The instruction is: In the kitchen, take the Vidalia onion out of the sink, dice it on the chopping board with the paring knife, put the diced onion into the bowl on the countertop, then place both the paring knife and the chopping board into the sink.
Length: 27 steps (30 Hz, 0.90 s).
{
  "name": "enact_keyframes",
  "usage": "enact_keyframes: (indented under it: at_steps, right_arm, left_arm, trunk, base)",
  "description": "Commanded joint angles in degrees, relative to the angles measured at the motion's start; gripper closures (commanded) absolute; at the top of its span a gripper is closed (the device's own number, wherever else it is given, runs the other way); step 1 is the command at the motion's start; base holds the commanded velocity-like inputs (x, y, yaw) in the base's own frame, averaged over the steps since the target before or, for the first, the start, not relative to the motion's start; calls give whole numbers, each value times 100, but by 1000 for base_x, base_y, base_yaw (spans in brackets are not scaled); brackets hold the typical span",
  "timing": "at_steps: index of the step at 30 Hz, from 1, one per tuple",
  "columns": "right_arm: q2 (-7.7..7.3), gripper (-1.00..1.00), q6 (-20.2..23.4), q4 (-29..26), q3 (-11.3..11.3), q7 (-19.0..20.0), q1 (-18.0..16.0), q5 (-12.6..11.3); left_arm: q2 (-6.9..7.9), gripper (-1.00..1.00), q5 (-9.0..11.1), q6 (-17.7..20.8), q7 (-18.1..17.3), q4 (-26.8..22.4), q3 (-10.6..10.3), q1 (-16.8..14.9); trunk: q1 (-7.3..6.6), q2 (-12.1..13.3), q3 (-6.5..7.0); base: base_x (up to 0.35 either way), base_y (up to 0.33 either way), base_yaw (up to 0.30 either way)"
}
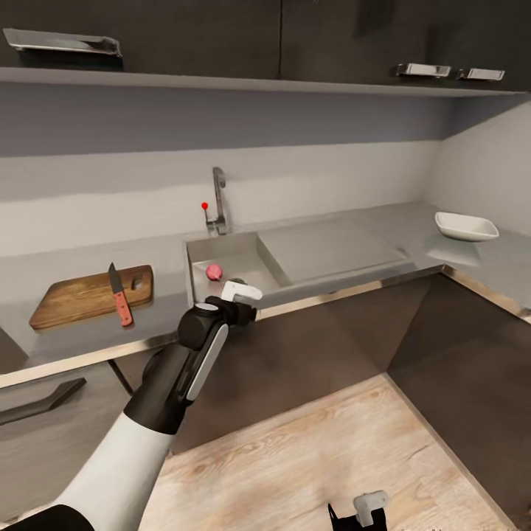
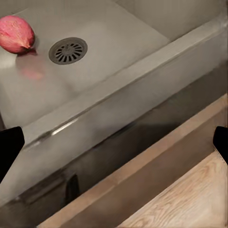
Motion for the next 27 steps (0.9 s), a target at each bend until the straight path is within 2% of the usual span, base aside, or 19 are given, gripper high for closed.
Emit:
enact_keyframes:
  at_steps: [1,11,27]
  right_arm:
    - [1,-100,-17,8,26,-3,-5,-18]
    - [1,-100,-15,11,26,0,-5,-18]
    - [8,-100,-11,17,31,16,-5,-18]
  left_arm:
    - [0,-100,47,23,49,-8,-4,-4]
    - [-5,-100,47,23,45,-22,-4,-4]
    - [-7,-100,47,23,42,-24,-4,-4]
  trunk:
    - [0,-3,2]
    - [0,-3,67]
    - [0,-3,188]
  base:
    - [8,-10,-244]
    - [69,-2,-243]
    - [317,0,-208]
